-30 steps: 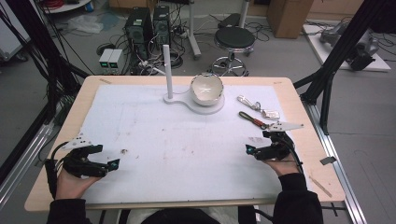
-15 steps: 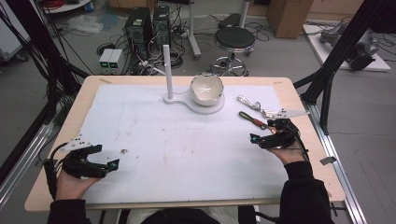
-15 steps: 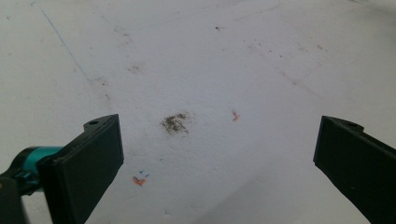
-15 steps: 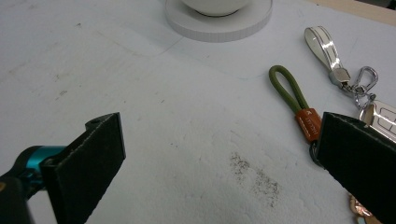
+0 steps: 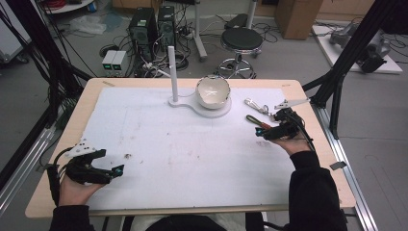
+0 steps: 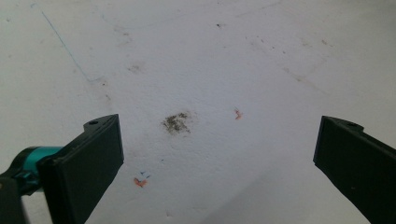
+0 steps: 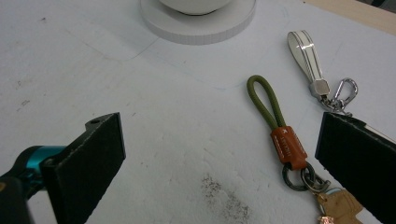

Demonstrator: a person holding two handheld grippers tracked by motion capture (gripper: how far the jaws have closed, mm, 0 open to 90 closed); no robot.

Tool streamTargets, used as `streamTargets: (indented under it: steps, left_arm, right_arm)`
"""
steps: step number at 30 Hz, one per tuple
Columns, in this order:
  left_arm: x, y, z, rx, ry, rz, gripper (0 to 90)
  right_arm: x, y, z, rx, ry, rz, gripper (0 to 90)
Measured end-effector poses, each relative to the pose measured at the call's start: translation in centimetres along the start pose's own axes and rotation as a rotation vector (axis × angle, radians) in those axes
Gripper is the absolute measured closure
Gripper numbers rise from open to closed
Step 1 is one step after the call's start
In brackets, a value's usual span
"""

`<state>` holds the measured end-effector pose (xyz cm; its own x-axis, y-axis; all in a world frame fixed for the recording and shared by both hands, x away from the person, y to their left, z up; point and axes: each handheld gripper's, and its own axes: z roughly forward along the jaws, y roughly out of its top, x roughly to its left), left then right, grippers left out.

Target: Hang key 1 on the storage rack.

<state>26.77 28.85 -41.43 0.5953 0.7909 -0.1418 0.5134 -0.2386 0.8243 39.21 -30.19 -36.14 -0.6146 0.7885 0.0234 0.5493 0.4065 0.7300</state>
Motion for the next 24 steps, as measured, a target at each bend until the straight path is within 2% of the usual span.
streamTargets:
  steps: [8,24]
  left_arm:
    - [0.1,0.0,0.0,-0.004,-0.004,-0.004,2.0]
    - [0.2,0.0,0.0,-0.004,-0.007,-0.007,2.0]
  right_arm:
    - [-0.7,1.7,1.5,0.067,0.003,-0.016,0.7]
    - [-2.5,4.4,4.9,0.15,0.004,-0.015,0.7]
